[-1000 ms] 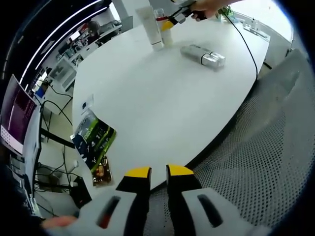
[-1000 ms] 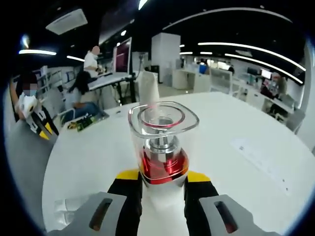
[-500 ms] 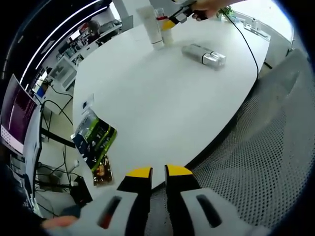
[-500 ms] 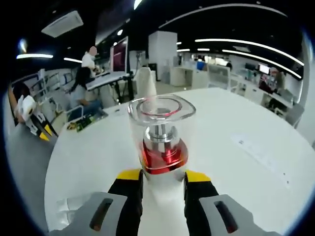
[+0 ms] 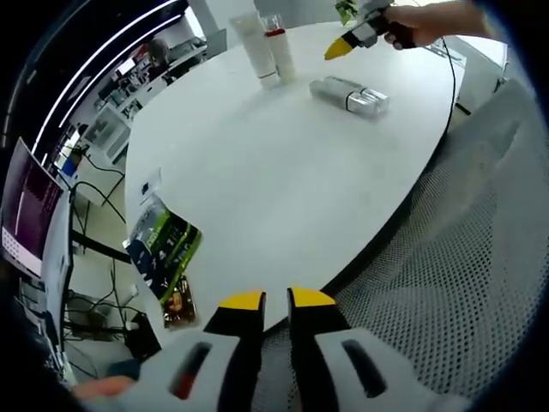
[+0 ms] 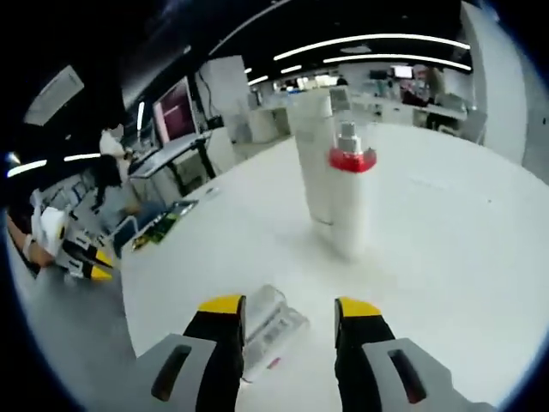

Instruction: Arrange the skincare products in the storage area until every visible bottle or jar stands upright without overlapping.

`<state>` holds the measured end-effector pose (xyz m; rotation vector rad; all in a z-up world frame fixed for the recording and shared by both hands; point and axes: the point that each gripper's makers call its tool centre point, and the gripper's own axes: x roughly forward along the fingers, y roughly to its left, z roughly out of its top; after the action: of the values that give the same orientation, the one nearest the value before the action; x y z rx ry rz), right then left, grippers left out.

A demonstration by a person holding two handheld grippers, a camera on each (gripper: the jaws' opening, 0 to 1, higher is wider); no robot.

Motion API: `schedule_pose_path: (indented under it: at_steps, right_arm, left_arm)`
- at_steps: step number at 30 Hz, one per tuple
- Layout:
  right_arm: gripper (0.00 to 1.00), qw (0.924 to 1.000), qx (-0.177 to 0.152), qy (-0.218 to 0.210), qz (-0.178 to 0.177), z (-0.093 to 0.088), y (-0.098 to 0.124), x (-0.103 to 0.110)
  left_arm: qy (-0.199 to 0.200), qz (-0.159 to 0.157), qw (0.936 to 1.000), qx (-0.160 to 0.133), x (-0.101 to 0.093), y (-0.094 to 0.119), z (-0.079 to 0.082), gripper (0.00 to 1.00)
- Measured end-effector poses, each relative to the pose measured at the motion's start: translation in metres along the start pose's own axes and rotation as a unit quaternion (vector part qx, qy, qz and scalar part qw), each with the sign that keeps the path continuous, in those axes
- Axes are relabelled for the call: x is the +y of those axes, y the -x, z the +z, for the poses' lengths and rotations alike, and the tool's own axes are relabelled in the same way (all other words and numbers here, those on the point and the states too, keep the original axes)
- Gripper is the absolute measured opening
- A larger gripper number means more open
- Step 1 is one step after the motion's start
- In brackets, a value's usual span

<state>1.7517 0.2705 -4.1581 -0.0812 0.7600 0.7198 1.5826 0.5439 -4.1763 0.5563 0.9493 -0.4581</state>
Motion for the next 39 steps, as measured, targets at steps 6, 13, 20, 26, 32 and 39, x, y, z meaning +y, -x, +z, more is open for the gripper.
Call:
schedule_pose_path:
  at_steps: [6, 13, 20, 26, 32, 39]
  right_arm:
    - [0.40, 0.9969, 0.010, -0.068, -0.038, -0.019, 0.009, 0.013]
    - [0.36, 0.9948, 0.034, -0.076, -0.060, -0.044, 0.013, 0.020]
    - [0.31, 0.9954, 0.074, -0.043, -0.043, -0.060, 0.003, 0.021]
    - [0.29, 0.9953, 0.072, -0.045, -0.046, -0.061, 0.000, 0.014]
    - [0.29, 0.9943, 0.081, -0.024, -0.065, -0.064, 0.003, 0.000]
    - [0.30, 0.9927, 0.097, 0.023, -0.067, -0.064, 0.000, 0.004]
  left_arm:
    - [0.007, 0.009, 0.9991, -0.041, 0.004, 0.004, 0.014, 0.08]
    - [0.000, 0.009, 0.9992, -0.038, 0.002, 0.004, 0.013, 0.09]
    - [-0.007, 0.008, 0.9976, -0.068, 0.000, 0.007, 0.025, 0.14]
    - [-0.014, -0.004, 0.9975, -0.069, -0.007, 0.005, 0.027, 0.21]
    - [-0.013, -0.010, 0.9979, -0.063, -0.009, 0.003, 0.025, 0.22]
    - [-0.006, -0.012, 0.9972, -0.074, -0.009, 0.004, 0.029, 0.25]
